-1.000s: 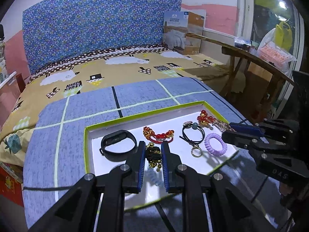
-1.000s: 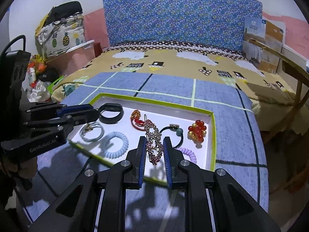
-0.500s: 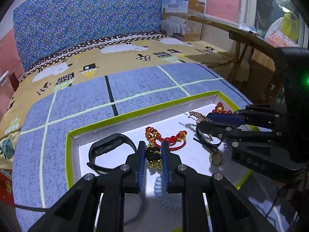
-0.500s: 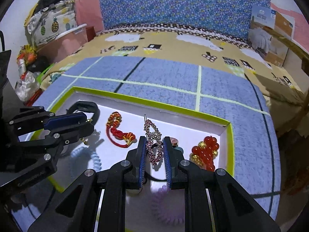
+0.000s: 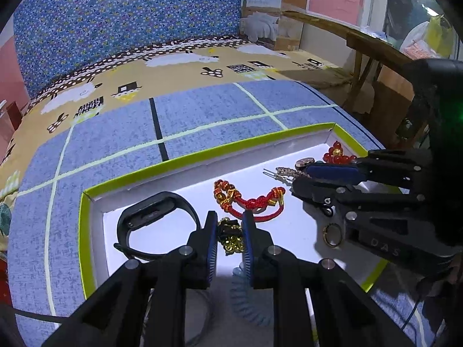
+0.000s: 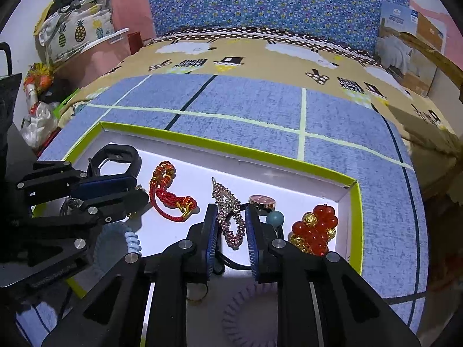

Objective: Organize jewelry

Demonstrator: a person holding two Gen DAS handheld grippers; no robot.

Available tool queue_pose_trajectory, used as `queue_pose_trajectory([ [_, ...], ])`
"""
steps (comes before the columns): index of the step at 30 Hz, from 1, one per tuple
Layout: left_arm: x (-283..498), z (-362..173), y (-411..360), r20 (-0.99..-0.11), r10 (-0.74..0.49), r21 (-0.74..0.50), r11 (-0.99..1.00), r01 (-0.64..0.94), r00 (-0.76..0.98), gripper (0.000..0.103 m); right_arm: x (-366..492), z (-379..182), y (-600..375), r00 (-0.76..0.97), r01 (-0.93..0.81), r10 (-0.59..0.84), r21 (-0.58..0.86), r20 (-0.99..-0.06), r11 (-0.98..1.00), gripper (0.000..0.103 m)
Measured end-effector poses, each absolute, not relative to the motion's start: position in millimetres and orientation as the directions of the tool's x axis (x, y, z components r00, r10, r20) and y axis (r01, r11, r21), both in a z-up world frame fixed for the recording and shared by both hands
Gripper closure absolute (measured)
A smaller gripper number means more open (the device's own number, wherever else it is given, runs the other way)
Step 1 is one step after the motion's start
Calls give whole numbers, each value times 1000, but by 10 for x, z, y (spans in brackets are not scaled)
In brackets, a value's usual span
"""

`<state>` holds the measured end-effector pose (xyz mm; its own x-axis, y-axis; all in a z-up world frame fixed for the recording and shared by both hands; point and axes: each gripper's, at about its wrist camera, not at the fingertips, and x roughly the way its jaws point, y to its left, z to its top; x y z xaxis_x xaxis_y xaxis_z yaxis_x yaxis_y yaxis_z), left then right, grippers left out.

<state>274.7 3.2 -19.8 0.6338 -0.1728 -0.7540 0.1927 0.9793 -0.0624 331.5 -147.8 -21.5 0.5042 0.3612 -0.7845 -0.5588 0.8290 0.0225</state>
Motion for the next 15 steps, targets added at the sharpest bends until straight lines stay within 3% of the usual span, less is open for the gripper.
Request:
queue_pose_trajectory([
  [2,2741,-204,34,-755,-172,-64,980,189,633,84,3296,-202,-1487,507,-559,364,23,-781,829,75],
  [15,2426,-13,102,-712,-166,-88,985,147,683,81,2971,70,-1679,563,-535,392,41,-728,844,75],
])
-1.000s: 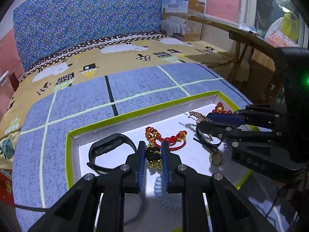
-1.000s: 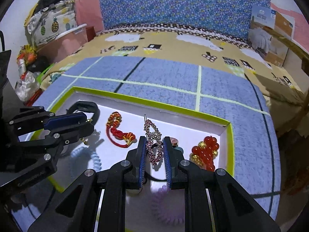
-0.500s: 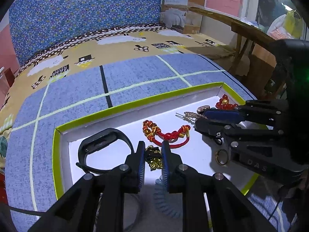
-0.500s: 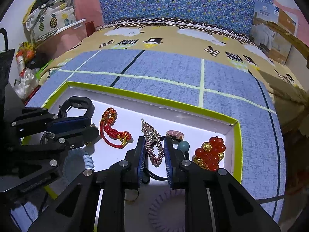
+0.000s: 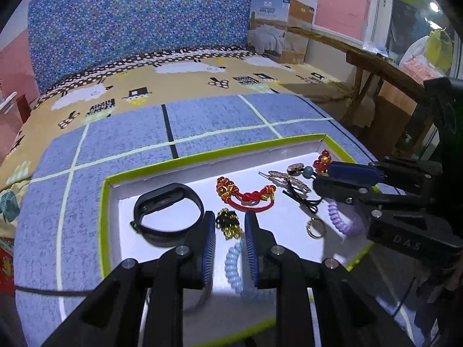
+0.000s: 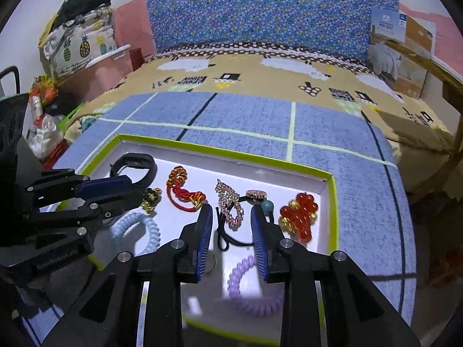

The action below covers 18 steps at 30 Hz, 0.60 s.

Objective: Organize jewelry

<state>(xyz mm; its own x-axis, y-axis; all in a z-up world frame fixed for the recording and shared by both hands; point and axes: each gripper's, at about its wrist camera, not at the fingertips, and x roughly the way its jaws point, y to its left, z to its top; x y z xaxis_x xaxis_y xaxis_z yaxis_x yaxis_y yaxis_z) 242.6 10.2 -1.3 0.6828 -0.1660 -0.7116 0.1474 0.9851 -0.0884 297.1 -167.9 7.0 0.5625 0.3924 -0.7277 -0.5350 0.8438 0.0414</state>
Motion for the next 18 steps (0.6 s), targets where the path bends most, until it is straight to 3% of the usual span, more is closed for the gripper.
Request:
queue_pose_trajectory([
  [18,1355,303,23,-620,-124,-75,992,99,775,81,1782,418,-2036,649,-511,428,57,-629,858,75],
])
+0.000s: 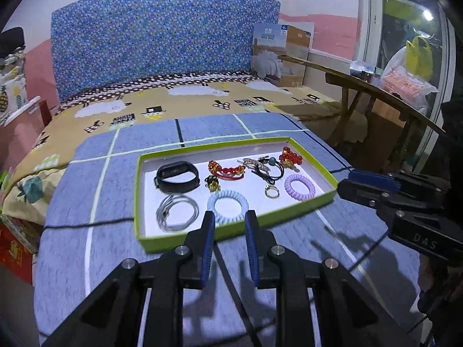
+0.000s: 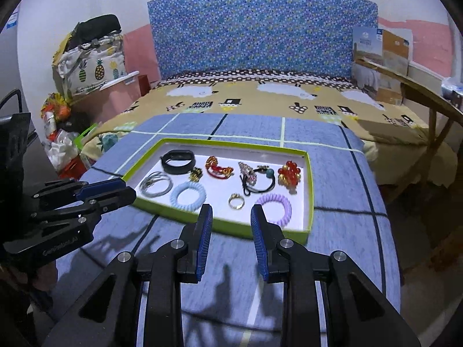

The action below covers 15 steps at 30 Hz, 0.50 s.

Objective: Organize jewelry

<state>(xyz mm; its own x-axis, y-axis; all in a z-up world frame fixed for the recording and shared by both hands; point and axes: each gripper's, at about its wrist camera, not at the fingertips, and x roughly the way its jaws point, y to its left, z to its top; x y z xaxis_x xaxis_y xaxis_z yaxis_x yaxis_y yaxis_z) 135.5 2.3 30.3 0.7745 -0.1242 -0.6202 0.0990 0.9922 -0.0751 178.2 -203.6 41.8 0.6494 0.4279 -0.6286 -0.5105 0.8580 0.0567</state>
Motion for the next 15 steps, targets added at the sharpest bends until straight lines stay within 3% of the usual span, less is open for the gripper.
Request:
queue_pose_trajectory([
  [15,658,279,28,-581,-68,-57,997,42,811,81,1056,340,-2170,678,-503,435,58,-593,862,75],
])
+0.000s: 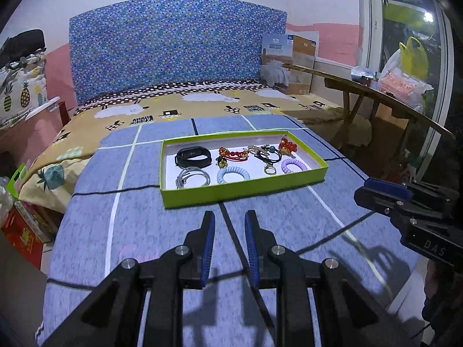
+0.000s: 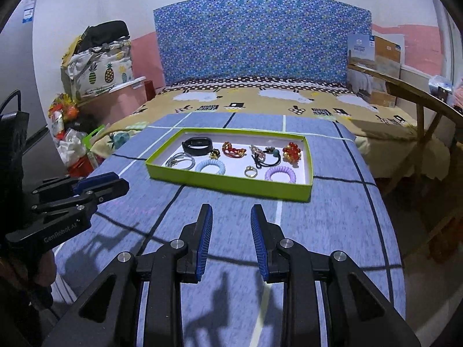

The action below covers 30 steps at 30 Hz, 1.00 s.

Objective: Organize jewelry

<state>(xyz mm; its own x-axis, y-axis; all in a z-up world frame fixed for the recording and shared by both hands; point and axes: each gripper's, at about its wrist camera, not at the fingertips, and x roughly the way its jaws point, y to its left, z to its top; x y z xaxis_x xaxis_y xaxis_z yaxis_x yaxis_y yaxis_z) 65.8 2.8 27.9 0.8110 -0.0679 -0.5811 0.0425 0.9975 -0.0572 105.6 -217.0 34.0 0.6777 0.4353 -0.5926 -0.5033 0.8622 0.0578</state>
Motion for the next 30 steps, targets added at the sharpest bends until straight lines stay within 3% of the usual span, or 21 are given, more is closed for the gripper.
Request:
queue_pose_trajectory([
  [30,400,198,33,-565,-56,-56,998,29,823,81,819,265,-2221,697,-479,416,53,-584,876,75],
])
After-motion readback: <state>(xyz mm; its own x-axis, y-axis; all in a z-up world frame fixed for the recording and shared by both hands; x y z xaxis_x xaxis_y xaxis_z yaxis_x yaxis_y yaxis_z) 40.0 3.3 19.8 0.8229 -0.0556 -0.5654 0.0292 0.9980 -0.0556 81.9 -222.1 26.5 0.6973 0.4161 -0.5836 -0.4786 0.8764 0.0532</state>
